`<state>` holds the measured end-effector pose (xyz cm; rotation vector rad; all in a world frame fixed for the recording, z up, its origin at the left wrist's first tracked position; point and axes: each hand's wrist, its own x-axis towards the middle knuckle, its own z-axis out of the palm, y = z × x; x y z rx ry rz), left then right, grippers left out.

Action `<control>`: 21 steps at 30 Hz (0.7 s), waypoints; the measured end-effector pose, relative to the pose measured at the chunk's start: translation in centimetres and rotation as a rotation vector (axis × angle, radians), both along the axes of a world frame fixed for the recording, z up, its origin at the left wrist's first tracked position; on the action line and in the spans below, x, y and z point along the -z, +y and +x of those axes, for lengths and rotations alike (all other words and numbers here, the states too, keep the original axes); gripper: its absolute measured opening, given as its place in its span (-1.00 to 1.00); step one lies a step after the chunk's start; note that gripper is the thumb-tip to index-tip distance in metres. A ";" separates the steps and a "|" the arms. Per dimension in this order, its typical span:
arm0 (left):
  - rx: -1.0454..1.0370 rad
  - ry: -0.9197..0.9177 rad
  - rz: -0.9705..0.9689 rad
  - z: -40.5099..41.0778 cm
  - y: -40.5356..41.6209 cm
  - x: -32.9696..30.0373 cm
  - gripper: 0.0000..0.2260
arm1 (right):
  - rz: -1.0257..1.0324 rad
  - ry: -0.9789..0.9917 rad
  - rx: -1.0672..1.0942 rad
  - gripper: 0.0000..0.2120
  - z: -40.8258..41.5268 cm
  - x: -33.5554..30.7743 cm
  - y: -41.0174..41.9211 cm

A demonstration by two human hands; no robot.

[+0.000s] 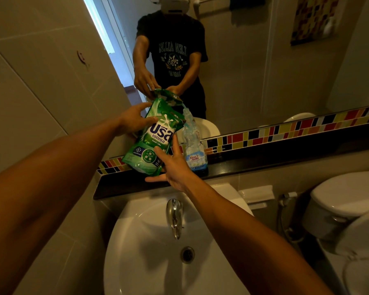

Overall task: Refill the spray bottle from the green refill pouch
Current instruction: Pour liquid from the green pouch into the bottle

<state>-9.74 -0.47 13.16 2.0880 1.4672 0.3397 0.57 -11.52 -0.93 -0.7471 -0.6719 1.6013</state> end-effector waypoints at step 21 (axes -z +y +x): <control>-0.004 0.013 0.017 0.1 0.2 -0.2 -0.36 | 0.001 0.011 0.000 -0.25 0.0 -0.4 -0.1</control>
